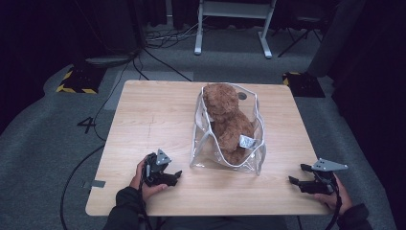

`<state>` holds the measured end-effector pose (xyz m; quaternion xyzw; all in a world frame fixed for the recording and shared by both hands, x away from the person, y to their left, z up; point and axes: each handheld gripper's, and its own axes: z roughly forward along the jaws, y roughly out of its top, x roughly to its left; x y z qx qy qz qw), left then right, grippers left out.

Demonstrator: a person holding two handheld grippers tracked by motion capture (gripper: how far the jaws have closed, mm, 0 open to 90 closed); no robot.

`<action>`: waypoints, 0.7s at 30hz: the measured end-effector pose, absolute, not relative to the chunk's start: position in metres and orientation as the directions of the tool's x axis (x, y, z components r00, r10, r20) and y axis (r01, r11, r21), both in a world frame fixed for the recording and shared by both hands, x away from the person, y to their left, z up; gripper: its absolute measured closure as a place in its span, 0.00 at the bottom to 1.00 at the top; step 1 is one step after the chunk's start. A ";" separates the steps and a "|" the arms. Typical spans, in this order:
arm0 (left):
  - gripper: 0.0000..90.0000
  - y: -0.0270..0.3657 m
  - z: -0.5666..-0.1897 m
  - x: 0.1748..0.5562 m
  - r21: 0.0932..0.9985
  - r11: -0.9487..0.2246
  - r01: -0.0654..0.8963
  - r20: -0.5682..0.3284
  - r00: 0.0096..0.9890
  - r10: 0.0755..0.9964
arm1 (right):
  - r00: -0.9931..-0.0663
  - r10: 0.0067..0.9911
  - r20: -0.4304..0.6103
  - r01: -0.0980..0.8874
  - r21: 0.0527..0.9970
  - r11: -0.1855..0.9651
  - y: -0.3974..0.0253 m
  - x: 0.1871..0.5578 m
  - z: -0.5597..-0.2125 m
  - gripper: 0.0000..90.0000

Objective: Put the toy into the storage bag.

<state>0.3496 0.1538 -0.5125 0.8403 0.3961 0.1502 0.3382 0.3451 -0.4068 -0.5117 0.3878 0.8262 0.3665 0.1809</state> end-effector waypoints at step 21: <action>0.17 0.154 -0.513 0.350 0.688 -0.459 0.563 -0.018 0.645 0.764 | -0.617 0.787 -0.022 0.519 0.740 0.428 -0.406 0.345 -0.512 0.17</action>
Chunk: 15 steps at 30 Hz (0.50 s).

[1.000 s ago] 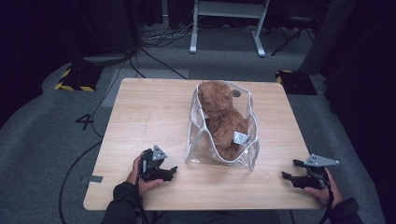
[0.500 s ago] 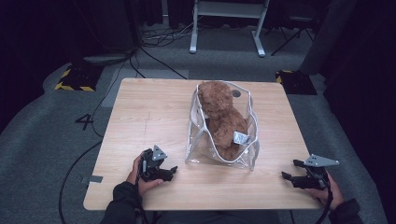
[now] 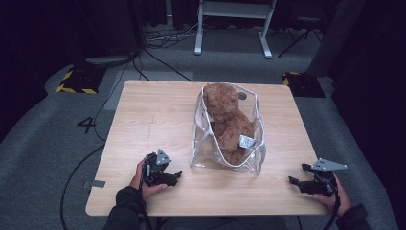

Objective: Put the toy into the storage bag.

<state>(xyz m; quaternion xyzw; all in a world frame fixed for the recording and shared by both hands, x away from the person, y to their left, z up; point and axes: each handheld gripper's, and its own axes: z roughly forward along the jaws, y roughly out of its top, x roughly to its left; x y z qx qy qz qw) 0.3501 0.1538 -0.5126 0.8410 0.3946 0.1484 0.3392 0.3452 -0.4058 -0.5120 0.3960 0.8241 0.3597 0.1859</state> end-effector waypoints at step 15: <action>0.17 0.154 -0.513 0.351 0.687 -0.459 0.563 -0.020 0.646 0.763 | -0.623 0.782 -0.015 0.520 0.739 0.428 -0.406 0.346 -0.512 0.17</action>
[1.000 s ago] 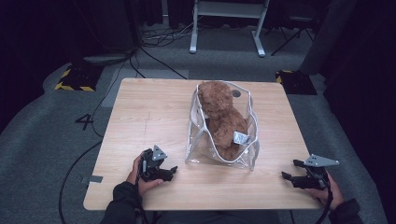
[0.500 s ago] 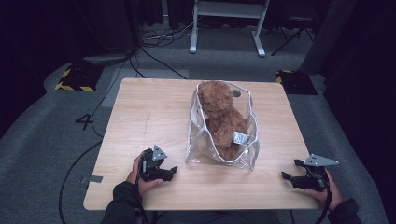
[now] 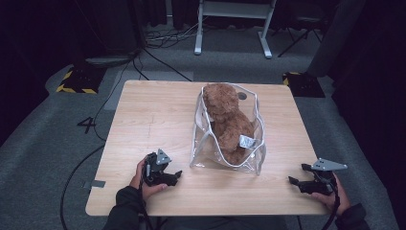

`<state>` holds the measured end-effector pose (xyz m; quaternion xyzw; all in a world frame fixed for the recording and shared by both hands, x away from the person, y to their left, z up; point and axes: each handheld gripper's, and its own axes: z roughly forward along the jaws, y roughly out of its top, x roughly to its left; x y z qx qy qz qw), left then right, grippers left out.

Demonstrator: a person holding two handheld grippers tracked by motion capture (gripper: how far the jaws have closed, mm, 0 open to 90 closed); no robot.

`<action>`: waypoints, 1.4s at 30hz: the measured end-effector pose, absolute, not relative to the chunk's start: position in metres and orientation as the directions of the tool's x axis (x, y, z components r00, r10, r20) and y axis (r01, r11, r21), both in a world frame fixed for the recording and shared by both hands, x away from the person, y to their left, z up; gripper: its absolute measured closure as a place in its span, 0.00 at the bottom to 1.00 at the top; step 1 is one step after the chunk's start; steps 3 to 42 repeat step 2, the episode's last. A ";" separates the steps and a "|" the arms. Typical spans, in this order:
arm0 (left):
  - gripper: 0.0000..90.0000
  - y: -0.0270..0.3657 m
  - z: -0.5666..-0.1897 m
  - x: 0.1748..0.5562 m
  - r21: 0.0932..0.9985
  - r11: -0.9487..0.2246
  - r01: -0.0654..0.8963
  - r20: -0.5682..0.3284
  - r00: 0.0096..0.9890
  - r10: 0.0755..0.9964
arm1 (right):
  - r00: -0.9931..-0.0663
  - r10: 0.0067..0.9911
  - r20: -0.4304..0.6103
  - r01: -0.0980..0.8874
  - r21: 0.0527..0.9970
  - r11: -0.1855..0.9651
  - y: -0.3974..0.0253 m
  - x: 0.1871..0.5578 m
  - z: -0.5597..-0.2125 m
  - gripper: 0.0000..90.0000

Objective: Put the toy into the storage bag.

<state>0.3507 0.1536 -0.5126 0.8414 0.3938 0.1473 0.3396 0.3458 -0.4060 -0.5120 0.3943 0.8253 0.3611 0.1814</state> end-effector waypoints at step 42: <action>0.17 0.154 -0.512 0.351 0.687 -0.462 0.561 -0.017 0.648 0.761 | -0.623 0.782 -0.015 0.520 0.739 0.428 -0.406 0.346 -0.512 0.17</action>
